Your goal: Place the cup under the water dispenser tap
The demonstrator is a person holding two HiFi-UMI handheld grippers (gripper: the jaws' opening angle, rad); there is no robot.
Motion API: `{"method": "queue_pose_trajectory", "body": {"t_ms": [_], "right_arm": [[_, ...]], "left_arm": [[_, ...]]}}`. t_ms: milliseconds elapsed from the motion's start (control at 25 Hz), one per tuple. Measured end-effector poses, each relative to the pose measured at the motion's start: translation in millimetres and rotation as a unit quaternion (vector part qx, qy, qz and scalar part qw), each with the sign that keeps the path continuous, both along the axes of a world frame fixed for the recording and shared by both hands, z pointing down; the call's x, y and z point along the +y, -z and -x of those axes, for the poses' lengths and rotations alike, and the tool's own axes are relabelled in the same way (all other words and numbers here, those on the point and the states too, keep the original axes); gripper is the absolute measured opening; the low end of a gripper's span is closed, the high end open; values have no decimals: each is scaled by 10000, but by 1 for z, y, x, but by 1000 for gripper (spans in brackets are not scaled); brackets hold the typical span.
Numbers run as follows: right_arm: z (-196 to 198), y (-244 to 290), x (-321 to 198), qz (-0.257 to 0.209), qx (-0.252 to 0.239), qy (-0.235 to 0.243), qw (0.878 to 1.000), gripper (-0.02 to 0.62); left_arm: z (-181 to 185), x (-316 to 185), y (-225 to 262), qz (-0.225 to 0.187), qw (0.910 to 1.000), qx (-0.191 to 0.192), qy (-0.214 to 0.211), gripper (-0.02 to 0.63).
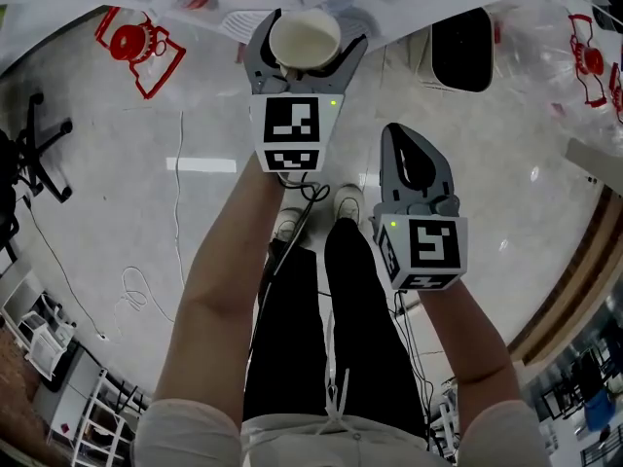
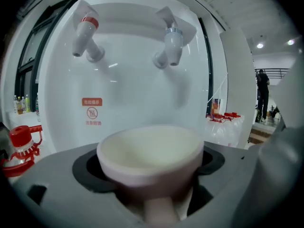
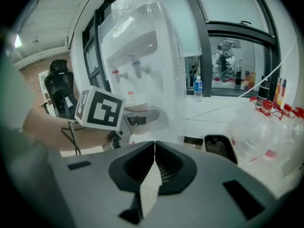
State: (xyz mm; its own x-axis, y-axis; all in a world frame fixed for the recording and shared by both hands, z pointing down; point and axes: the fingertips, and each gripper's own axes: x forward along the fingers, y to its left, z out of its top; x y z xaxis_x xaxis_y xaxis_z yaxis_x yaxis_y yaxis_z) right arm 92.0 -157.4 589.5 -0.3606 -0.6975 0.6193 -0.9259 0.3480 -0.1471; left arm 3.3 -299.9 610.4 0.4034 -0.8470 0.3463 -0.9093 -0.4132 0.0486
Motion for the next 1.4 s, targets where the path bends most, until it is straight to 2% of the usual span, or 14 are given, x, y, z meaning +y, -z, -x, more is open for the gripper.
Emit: {"method": "queue_pose_trajectory", "body": {"t_ms": [240,360,520,880,1040,1240,1400], "right_arm": [[0,4,9,58,-143,6,9999,26],[-5,0,10,85,-109,-41,9999,26],[-7,-3,7,107,-121,-102,9998,26],[-25,-8,2,200,-106,-319,9992,26],[-29,-10,4,159,-134,-315,9993,26],[-31,-14,15,248,-331,-372,9985,26],[-24,-9,21,168,-373,-246,9989,26]], "left_arm": [[-12,-9,-1,-313,9990,-312,-75,488],[-13,-13,1,-456,9982,-381,47,488],[-9,-17,4,-843,9947,-498,310,488],[-11,-18,5,-1161,9917,-411,358,489],[-13,-16,7,-1201,9920,-220,306,489],[-3,-13,9,-1165,9921,-79,452,491],[-4,-8,21,-1279,9912,-69,332,491]]}}
